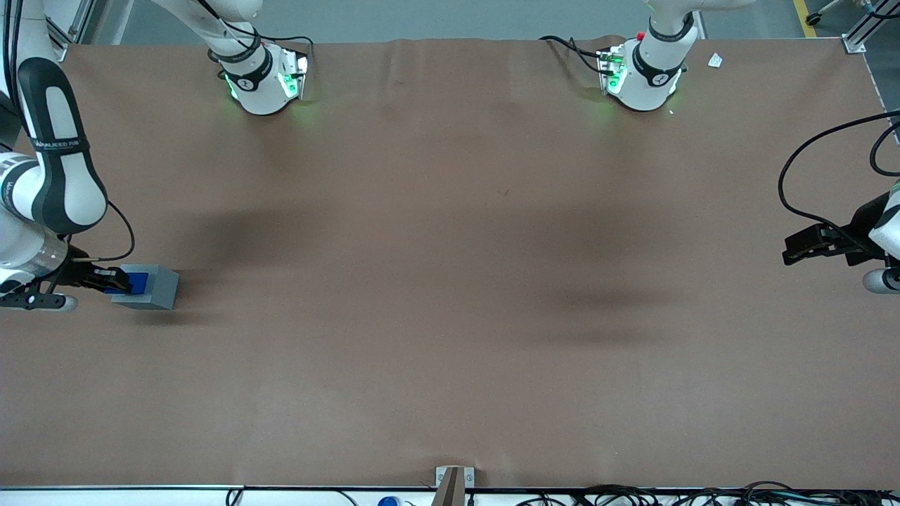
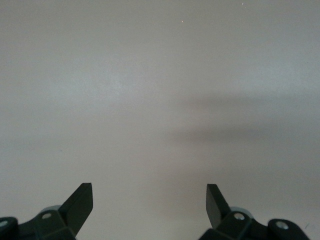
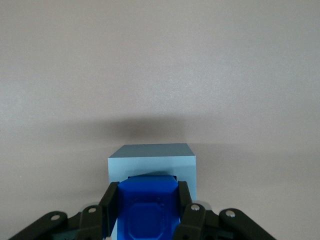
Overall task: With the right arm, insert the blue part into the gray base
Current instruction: 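Press the blue cube down into the gray base opening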
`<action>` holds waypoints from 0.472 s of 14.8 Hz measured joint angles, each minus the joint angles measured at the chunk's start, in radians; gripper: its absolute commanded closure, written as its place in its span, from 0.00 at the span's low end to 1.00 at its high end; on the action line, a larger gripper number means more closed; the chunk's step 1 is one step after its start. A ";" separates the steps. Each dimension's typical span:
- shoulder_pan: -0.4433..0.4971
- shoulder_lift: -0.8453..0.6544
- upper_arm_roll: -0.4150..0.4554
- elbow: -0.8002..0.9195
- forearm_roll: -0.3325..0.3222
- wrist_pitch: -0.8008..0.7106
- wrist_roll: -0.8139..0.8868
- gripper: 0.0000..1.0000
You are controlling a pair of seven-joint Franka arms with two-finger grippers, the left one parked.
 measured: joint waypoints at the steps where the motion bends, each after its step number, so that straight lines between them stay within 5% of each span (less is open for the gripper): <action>1: 0.000 0.000 0.000 0.000 0.000 0.000 0.000 0.13; 4: 0.000 0.010 0.001 -0.002 0.001 -0.004 0.000 0.00; 7: 0.000 0.008 0.002 0.011 0.001 -0.044 0.000 0.00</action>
